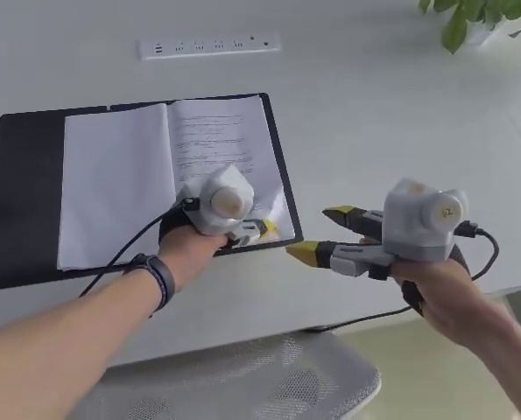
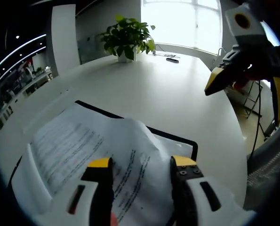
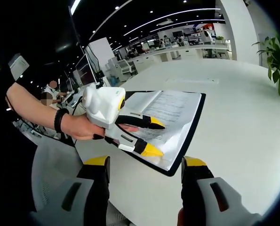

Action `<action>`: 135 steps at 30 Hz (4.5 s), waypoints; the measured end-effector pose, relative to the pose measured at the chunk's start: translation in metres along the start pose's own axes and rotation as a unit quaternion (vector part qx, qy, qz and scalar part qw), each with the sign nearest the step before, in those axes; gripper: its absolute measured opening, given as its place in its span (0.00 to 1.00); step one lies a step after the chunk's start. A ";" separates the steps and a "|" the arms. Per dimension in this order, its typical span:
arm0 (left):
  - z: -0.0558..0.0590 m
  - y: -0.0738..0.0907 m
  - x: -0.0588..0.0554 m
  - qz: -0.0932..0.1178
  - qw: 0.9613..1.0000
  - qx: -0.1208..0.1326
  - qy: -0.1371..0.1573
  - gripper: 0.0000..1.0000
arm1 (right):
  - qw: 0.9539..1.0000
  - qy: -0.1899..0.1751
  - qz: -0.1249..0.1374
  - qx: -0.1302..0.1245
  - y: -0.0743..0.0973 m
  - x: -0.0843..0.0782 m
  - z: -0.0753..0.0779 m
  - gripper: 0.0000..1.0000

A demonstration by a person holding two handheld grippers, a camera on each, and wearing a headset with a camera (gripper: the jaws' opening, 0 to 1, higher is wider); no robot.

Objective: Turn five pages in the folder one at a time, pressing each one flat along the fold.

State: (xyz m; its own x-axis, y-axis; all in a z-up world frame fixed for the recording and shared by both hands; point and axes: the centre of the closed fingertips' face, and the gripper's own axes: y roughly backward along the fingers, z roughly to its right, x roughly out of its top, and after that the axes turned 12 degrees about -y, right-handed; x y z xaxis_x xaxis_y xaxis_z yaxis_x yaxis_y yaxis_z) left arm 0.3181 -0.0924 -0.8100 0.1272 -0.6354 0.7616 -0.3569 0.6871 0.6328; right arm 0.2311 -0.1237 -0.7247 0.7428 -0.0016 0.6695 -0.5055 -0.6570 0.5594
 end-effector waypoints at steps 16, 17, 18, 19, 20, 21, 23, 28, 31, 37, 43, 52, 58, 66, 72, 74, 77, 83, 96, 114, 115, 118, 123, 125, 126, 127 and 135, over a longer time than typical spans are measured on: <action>0.000 0.002 0.000 0.003 1.000 -0.006 0.006 0.47 | 0.998 -0.058 0.029 0.021 -0.046 0.030 0.029 0.55; 0.000 0.002 0.000 0.004 1.000 -0.006 0.006 0.47 | 0.997 -0.064 0.030 0.023 -0.051 0.033 0.031 0.55; -0.001 0.002 0.000 0.004 1.000 -0.005 0.007 0.47 | 0.997 -0.071 0.031 0.027 -0.055 0.034 0.032 0.54; -0.001 0.002 0.000 0.005 1.000 -0.005 0.007 0.47 | 0.996 -0.078 0.031 0.030 -0.059 0.035 0.033 0.53; -0.001 0.002 0.000 0.005 1.000 -0.005 0.008 0.47 | 0.995 -0.084 0.030 0.031 -0.065 0.035 0.035 0.53; -0.001 0.002 0.000 0.005 1.000 -0.006 0.010 0.47 | 0.995 -0.088 0.029 0.032 -0.071 0.036 0.037 0.53; -0.001 0.002 0.000 0.005 1.000 -0.007 0.011 0.47 | 0.994 -0.098 0.027 0.033 -0.078 0.036 0.040 0.52; -0.001 0.003 0.001 0.007 1.000 -0.009 0.015 0.47 | 0.992 -0.120 0.030 0.037 -0.085 0.037 0.045 0.50; -0.001 0.003 0.001 0.006 1.000 -0.010 0.014 0.47 | 0.990 -0.128 0.036 0.042 -0.086 0.041 0.044 0.46; -0.001 0.003 0.000 0.006 1.000 -0.010 0.015 0.47 | 0.988 -0.139 0.040 0.051 -0.089 0.044 0.048 0.39; 0.000 0.002 0.001 0.007 1.000 -0.010 0.016 0.48 | 0.984 -0.166 0.035 0.056 -0.096 0.042 0.055 0.30; 0.000 0.002 0.002 0.004 1.000 -0.016 0.018 0.49 | 0.979 -0.195 0.048 0.046 -0.098 0.044 0.063 0.11; 0.003 0.003 0.003 0.002 0.999 -0.029 0.018 0.53 | 0.977 -0.197 0.062 0.049 -0.095 0.049 0.063 0.02; 0.007 0.012 0.004 -0.001 0.999 -0.042 0.026 0.62 | 0.979 -0.184 0.066 0.054 -0.093 0.055 0.044 0.00; 0.001 0.029 0.005 0.001 0.999 -0.039 0.017 0.66 | 0.981 -0.170 0.070 0.065 -0.091 0.063 0.023 0.00; -0.003 0.034 0.006 0.003 0.999 -0.035 0.015 0.67 | 0.981 -0.168 0.072 0.069 -0.090 0.065 0.018 0.00; -0.010 0.044 0.009 0.009 0.999 -0.032 0.019 0.71 | 0.981 -0.164 0.077 0.073 -0.089 0.069 0.012 0.00; -0.020 0.066 0.009 0.015 0.999 -0.022 0.019 0.74 | 0.981 -0.155 0.078 0.085 -0.091 0.076 -0.003 0.00; -0.039 0.127 -0.005 0.040 0.997 0.014 0.070 0.75 | 0.983 -0.129 0.078 0.104 -0.096 0.090 -0.029 0.00; -0.061 0.204 -0.055 0.037 0.988 0.084 0.123 0.76 | 0.981 -0.104 0.077 0.143 -0.112 0.105 -0.078 0.00; -0.062 0.206 -0.057 0.037 0.988 0.087 0.125 0.76 | 0.981 -0.104 0.078 0.146 -0.113 0.107 -0.080 0.00; -0.065 0.216 -0.062 0.038 0.986 0.096 0.131 0.76 | 0.979 -0.100 0.081 0.157 -0.116 0.114 -0.091 0.00; -0.071 0.229 -0.069 0.041 0.984 0.107 0.139 0.76 | 0.976 -0.095 0.085 0.177 -0.124 0.122 -0.112 0.00; -0.073 0.234 -0.071 0.042 0.983 0.112 0.141 0.76 | 0.974 -0.091 0.086 0.188 -0.128 0.126 -0.123 0.00; -0.074 0.236 -0.072 0.043 0.982 0.113 0.142 0.76 | 0.974 -0.088 0.085 0.192 -0.130 0.128 -0.127 0.00; -0.075 0.239 -0.073 0.043 0.982 0.116 0.143 0.76 | 0.973 -0.084 0.083 0.197 -0.133 0.129 -0.133 0.00; -0.080 0.257 -0.085 0.045 0.978 0.133 0.153 0.76 | 0.970 -0.072 0.066 0.224 -0.154 0.128 -0.165 0.00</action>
State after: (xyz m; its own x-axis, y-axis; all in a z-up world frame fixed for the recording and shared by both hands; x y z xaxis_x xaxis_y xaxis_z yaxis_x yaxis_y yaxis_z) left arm 0.2890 0.1666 -0.7010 0.3404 -0.4139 0.8443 -0.6029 0.5930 0.5338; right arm 0.3318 0.1012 -0.6443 0.7549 -0.1926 0.6269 -0.3833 -0.9052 0.1834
